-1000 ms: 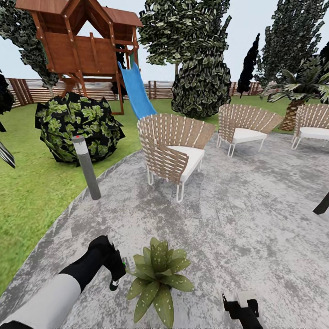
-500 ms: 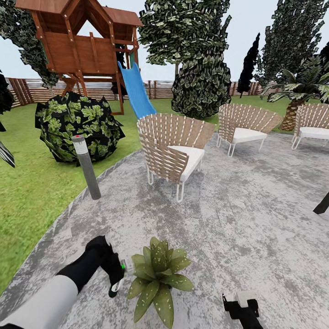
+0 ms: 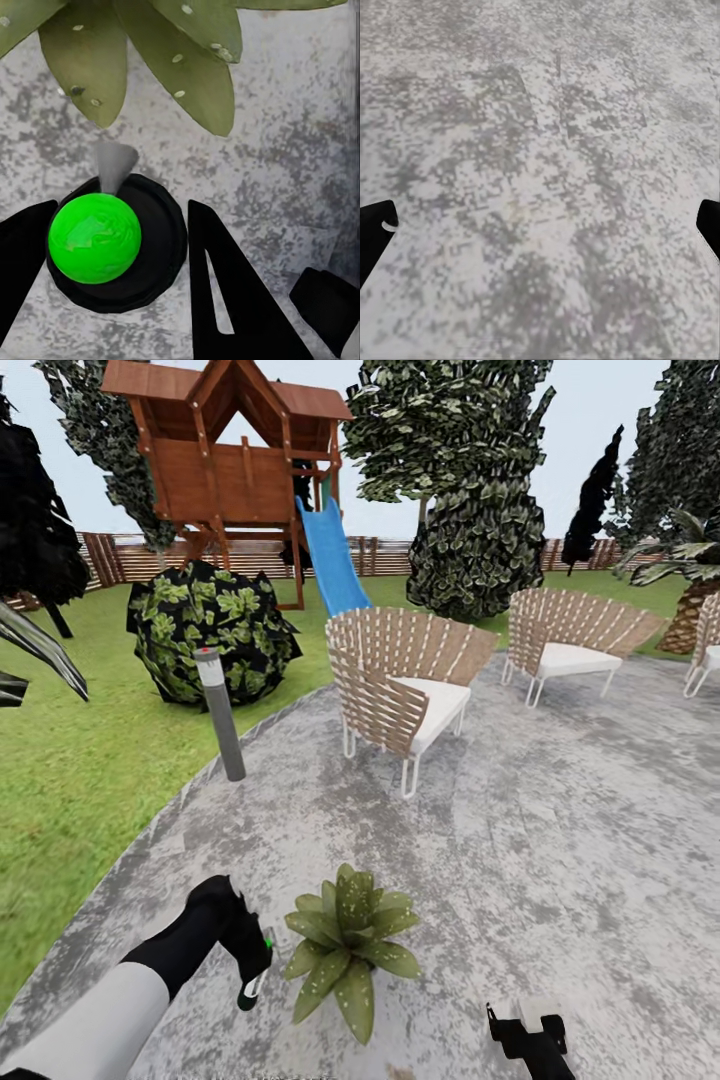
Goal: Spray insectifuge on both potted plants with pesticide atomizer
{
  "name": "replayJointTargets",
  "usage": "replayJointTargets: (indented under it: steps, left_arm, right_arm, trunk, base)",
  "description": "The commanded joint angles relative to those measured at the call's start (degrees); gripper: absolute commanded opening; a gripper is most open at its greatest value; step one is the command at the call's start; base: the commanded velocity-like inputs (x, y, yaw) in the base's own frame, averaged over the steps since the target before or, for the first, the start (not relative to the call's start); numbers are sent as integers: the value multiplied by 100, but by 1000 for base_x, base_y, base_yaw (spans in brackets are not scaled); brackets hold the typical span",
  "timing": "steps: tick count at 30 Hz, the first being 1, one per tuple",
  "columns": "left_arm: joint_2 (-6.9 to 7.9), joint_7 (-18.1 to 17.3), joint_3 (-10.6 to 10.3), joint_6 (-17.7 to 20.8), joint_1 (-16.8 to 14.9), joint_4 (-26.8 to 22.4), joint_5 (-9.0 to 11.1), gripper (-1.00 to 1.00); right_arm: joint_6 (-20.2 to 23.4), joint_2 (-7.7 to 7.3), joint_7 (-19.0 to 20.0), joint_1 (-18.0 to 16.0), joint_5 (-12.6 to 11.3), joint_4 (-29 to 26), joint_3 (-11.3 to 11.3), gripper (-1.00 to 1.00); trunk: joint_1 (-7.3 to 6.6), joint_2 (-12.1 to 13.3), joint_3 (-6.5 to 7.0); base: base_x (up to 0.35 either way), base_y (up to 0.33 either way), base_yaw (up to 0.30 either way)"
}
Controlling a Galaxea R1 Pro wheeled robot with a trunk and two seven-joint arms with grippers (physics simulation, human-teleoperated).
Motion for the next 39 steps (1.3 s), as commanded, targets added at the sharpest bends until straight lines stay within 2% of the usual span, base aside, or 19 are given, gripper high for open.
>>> replayJointTargets:
  steps: [1,10,12,13,15,18,23,26,29,39]
  left_arm:
    - [-1,-27,-19,51,-14,-9,-13,-100]
    - [39,-56,-14,172,-96,-9,-30,-100]
    - [11,-80,-18,231,-283,-4,-26,-100]
    - [3,-123,-18,258,-363,-2,-23,-100]
    - [-25,-515,-42,411,-627,0,-61,-100]
    - [-46,-701,-80,481,-761,0,-81,-100]
    - [-49,-724,-97,479,-767,0,-94,-100]
    - [-49,-731,-370,481,-769,0,-98,-100]
    - [-56,-846,-461,482,-772,0,-101,-100]
    - [-57,-915,-476,482,-776,0,-101,-100]
  right_arm:
    - [-12,-1,-17,-1,-40,-3,50,100]
    - [-12,-1,-14,0,-40,-2,50,100]
    - [-12,-1,-13,-2,-40,-3,50,100]
    - [-12,-1,-16,-2,-40,-2,50,100]
    - [-10,-1,-19,0,-40,-4,50,100]
    - [-11,-1,-20,0,-40,-4,50,100]
    - [-12,-1,-21,2,-40,-5,50,100]
    - [-11,-1,-21,1,-40,-3,50,100]
    - [-11,-1,-21,0,-40,-3,50,100]
    - [-12,-1,-21,2,-40,-2,50,100]
  trunk:
    - [-1,-2,-5]
    - [-1,-2,-5]
    - [-1,-2,-5]
    - [-1,-2,-5]
    - [-1,-2,-5]
    - [-1,-2,-5]
    - [-1,-2,-5]
    - [-1,-2,-5]
    - [-1,-2,-5]
    - [-1,-2,-5]
  base:
    - [-4,-264,234]
    - [-1,-43,34]
    - [0,0,0]
    - [0,0,0]
    - [0,0,0]
    - [45,0,69]
    - [242,0,157]
    - [33,0,12]
    - [55,-3,2]
    - [199,-171,215]
